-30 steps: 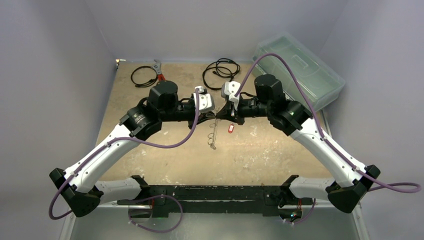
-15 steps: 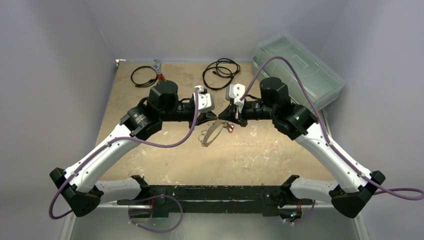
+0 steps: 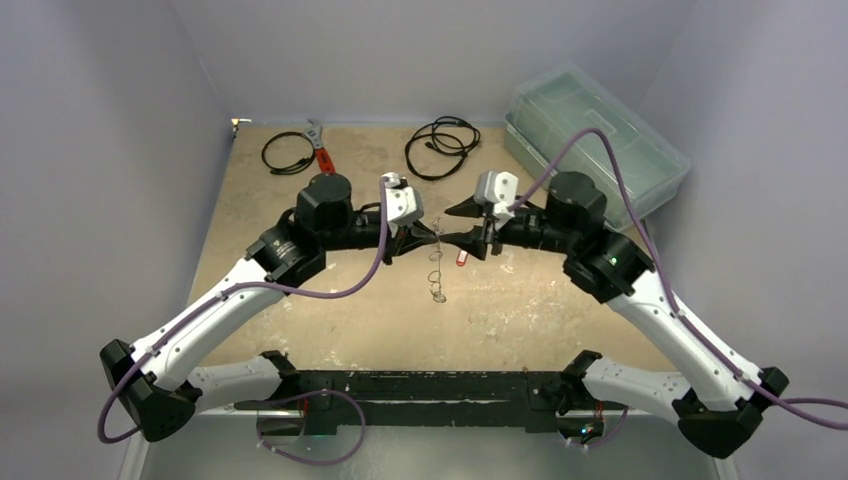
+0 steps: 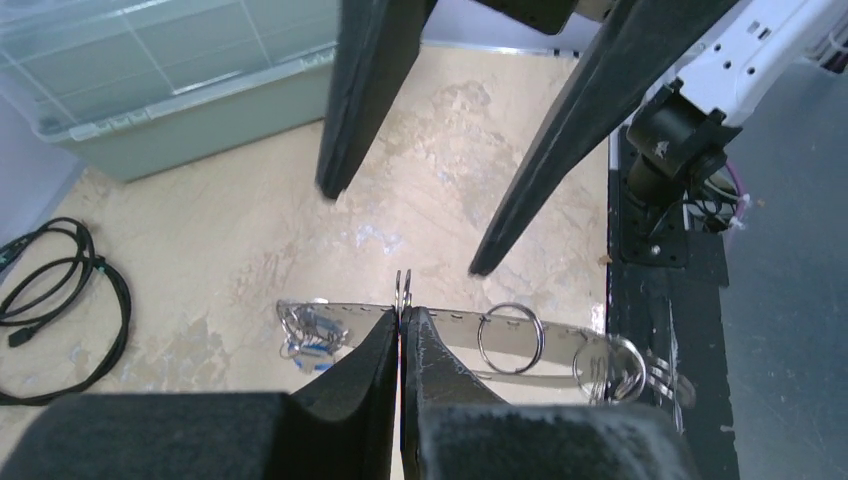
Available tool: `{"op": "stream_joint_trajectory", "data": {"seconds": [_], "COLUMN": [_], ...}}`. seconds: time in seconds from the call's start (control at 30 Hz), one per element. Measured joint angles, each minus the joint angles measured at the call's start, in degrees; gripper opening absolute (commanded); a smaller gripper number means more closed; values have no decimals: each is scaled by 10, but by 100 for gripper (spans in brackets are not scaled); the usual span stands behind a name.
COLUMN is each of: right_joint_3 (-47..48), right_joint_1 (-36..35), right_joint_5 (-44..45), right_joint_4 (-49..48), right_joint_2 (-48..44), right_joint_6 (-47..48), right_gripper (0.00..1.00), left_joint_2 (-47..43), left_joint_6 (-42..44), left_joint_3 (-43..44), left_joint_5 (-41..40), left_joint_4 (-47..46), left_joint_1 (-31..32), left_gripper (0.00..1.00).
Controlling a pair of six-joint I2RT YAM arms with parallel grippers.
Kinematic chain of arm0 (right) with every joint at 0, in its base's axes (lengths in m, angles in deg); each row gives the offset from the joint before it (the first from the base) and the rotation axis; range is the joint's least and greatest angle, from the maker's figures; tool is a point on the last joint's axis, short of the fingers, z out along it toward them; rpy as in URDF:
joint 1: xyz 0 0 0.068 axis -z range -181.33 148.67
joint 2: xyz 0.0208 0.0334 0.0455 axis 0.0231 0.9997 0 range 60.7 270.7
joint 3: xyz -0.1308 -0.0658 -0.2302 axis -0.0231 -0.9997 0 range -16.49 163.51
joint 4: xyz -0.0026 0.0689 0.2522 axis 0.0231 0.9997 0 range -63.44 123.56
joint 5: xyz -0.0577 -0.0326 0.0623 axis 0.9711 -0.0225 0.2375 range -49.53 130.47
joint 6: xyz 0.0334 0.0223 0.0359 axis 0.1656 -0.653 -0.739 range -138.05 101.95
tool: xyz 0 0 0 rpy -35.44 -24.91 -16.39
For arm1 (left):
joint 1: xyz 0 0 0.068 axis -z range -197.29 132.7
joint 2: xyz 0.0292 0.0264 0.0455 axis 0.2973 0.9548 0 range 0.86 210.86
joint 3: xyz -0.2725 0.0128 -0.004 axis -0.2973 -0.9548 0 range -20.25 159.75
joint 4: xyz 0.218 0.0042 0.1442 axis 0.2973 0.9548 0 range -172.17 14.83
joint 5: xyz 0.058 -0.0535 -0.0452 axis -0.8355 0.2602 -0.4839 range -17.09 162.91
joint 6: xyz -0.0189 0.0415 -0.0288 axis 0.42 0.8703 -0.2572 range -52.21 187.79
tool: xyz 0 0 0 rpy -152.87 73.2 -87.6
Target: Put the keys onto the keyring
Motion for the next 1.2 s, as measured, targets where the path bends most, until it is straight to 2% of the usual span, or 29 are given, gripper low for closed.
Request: {"op": "stream_joint_trajectory", "data": {"seconds": [0.2,0.43,0.87,1.2], "right_joint_3": [-44,-56,-54,-47], "right_joint_1": [0,7,16,16], "right_joint_5": [25,17,-111,-129], "right_joint_4": [-91,-132,-156,-170], "right_joint_2": [-69,-69,-39,-27], "right_joint_6": [-43,-75,-107,-118], "right_gripper": [42,33,34,29], "left_joint_2": [-47,-99,-105,-105], "left_joint_6": [-50,-66,-65,-66], "left_joint_3": [-36,-38,-38,-38], "left_joint_5": [-2,5,14,18], "left_joint_4": [-87,-148,-154,-155], "left_joint_1": [-2,-2,-2,-2], "left_gripper": [0,0,0,0]}}
